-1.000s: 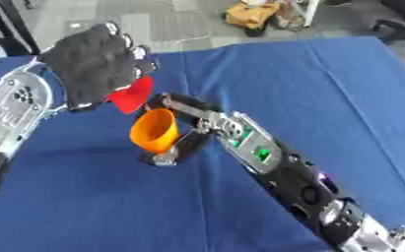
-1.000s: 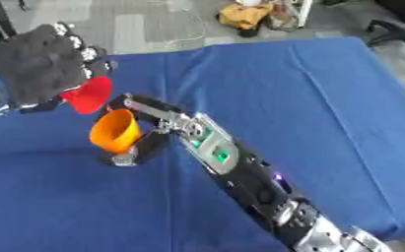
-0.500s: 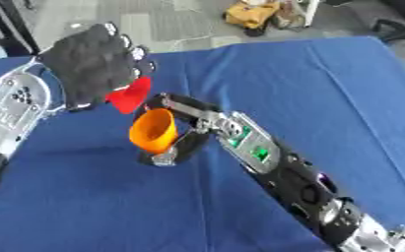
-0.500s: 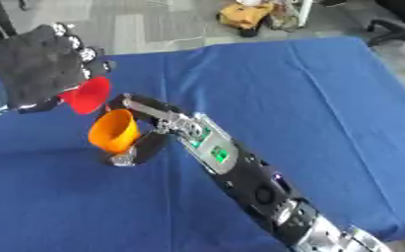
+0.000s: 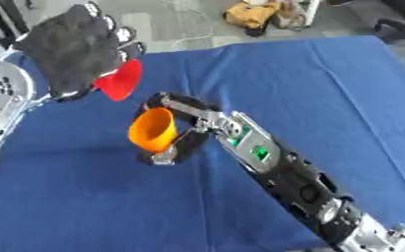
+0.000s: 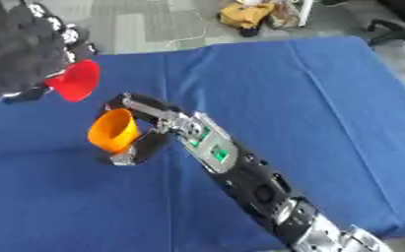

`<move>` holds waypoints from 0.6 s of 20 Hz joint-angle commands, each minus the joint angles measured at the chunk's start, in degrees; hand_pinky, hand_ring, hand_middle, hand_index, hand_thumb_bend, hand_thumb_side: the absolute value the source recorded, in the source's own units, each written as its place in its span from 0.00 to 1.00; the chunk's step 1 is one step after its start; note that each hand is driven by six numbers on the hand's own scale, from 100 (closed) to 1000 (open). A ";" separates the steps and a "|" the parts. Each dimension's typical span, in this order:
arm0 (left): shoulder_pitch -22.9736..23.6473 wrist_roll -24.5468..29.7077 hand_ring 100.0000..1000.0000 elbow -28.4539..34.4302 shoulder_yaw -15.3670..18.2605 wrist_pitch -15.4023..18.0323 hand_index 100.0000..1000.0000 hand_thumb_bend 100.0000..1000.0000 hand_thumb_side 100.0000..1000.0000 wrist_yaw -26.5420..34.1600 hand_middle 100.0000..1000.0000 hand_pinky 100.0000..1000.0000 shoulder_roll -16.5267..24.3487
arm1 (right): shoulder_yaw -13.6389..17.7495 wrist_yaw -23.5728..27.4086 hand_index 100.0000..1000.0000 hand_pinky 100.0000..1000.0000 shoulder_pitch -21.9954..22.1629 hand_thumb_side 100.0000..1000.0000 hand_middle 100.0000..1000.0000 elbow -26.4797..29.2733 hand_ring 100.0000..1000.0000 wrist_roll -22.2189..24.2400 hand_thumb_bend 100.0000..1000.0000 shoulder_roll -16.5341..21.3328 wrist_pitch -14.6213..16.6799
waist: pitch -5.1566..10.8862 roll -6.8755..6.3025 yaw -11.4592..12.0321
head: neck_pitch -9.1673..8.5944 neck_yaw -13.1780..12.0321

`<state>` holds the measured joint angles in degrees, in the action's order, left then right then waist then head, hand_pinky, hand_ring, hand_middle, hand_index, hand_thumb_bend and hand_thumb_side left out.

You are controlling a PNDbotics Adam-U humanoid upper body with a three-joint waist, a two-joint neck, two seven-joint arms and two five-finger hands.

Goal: Pour the contents of one cup into another cup.

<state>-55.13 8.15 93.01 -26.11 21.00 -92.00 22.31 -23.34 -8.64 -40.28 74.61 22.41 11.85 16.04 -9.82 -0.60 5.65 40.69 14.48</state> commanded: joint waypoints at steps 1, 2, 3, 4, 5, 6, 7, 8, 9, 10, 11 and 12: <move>-1.54 0.64 0.31 1.99 0.59 0.07 0.76 0.52 0.00 0.83 0.38 0.22 1.55 | 0.52 0.20 0.53 0.17 -0.80 0.06 0.37 0.75 0.34 -0.06 0.08 0.68 0.03 | 1.18 -0.03 0.00 | 0.07 0.16; -1.52 0.90 0.32 1.93 0.00 0.62 0.76 0.52 0.00 0.94 0.38 0.22 1.46 | 0.50 0.19 0.53 0.17 -0.81 0.06 0.37 0.74 0.34 -0.03 0.08 0.67 0.05 | 1.17 0.00 -0.07 | 0.04 0.14; -1.51 1.16 0.32 1.71 -0.69 1.23 0.76 0.52 0.00 1.00 0.38 0.22 1.29 | 0.48 0.18 0.53 0.17 -0.83 0.06 0.37 0.73 0.34 0.01 0.08 0.65 0.06 | 1.14 0.02 -0.18 | 0.02 0.12; -1.50 1.39 0.32 1.35 -1.44 1.94 0.76 0.52 0.00 1.02 0.38 0.22 1.05 | 0.46 0.18 0.53 0.17 -0.84 0.06 0.37 0.73 0.34 0.05 0.08 0.62 0.07 | 1.11 0.06 -0.27 | 0.00 0.10; -1.48 1.57 0.31 0.88 -2.12 2.66 0.76 0.52 0.00 0.97 0.38 0.21 0.75 | 0.44 0.19 0.53 0.17 -0.86 0.06 0.37 0.73 0.34 0.08 0.08 0.58 0.08 | 1.09 0.09 -0.36 | -0.01 0.08; -1.43 1.72 0.31 0.27 -2.76 3.35 0.76 0.52 0.00 0.87 0.38 0.21 0.34 | 0.42 0.20 0.53 0.17 -0.90 0.06 0.37 0.75 0.34 0.12 0.08 0.53 0.09 | 1.06 0.13 -0.44 | -0.03 0.05; -1.40 1.77 0.31 -0.34 -3.23 3.86 0.76 0.52 0.00 0.73 0.37 0.21 -0.03 | 0.42 0.22 0.53 0.17 -0.92 0.06 0.37 0.76 0.34 0.15 0.08 0.48 0.10 | 1.03 0.17 -0.49 | -0.04 0.02; -1.32 1.78 0.31 -0.98 -3.64 4.28 0.76 0.52 0.00 0.62 0.37 0.21 -0.42 | 0.42 0.24 0.53 0.17 -0.95 0.06 0.37 0.78 0.34 0.17 0.08 0.45 0.09 | 1.01 0.20 -0.54 | -0.04 -0.02; -1.24 1.73 0.31 -1.54 -3.93 4.56 0.76 0.51 0.00 0.52 0.37 0.21 -0.74 | 0.42 0.25 0.53 0.17 -0.95 0.06 0.37 0.79 0.34 0.17 0.08 0.42 0.09 | 0.99 0.23 -0.57 | -0.03 -0.04; -1.16 1.63 0.31 -1.99 -4.12 4.73 0.76 0.51 0.00 0.43 0.37 0.21 -0.98 | 0.43 0.27 0.53 0.17 -0.95 0.05 0.37 0.80 0.34 0.17 0.08 0.41 0.07 | 0.98 0.25 -0.59 | -0.01 -0.05; -1.10 1.51 0.31 -2.30 -4.21 4.80 0.76 0.51 0.00 0.35 0.37 0.21 -1.14 | 0.43 0.27 0.53 0.17 -0.94 0.06 0.37 0.80 0.34 0.17 0.08 0.41 0.06 | 0.98 0.26 -0.58 | 0.00 -0.05; -1.08 1.39 0.31 -2.51 -4.23 4.81 0.76 0.51 0.00 0.25 0.37 0.21 -1.24 | 0.43 0.28 0.53 0.17 -0.93 0.06 0.37 0.80 0.34 0.17 0.07 0.41 0.05 | 0.98 0.26 -0.57 | 0.02 -0.04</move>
<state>-55.22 9.70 90.45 -30.49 25.53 -91.42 20.85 -23.34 -8.64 -40.28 74.61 22.54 11.85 16.00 -9.82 -0.27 5.09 40.69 14.49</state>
